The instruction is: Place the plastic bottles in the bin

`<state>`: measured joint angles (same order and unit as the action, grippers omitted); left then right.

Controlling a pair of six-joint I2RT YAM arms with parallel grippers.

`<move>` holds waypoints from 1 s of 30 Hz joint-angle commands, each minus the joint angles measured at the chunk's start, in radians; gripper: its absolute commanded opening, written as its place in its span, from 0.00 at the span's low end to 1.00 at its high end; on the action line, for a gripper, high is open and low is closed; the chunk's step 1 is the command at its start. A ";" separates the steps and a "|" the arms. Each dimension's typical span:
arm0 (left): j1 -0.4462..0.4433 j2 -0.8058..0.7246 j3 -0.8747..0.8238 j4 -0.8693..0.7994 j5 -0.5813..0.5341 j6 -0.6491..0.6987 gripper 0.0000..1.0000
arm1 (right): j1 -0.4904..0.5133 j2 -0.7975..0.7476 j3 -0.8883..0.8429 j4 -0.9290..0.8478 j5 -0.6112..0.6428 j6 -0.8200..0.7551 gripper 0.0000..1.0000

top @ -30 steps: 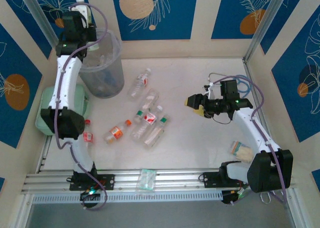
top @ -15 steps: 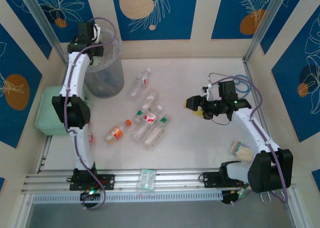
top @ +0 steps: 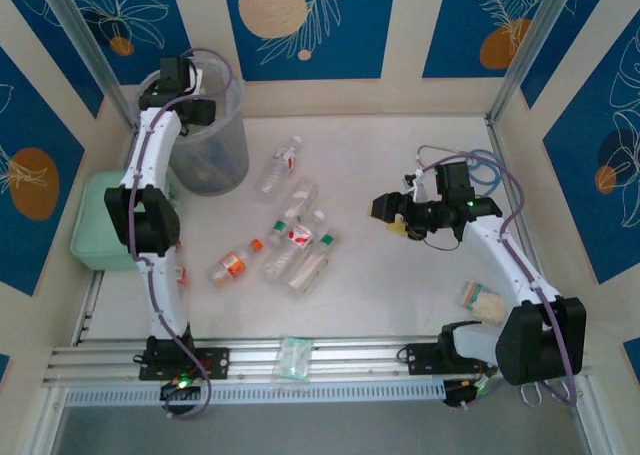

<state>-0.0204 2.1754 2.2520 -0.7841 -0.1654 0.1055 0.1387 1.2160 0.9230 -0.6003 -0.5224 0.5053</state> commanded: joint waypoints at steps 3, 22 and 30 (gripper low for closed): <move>0.014 -0.048 0.001 -0.015 0.004 0.014 0.99 | 0.017 0.015 0.031 -0.030 0.005 -0.004 0.87; 0.014 -0.090 -0.060 -0.005 0.069 -0.001 0.58 | 0.069 0.022 0.063 -0.051 0.069 0.025 0.86; 0.020 -0.137 -0.300 0.092 0.110 -0.045 0.45 | 0.049 -0.041 0.061 -0.048 0.122 0.070 0.87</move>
<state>-0.0162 2.0689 2.0010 -0.7063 -0.1005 0.0868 0.1982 1.2247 0.9649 -0.6296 -0.4137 0.5449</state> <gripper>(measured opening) 0.454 0.868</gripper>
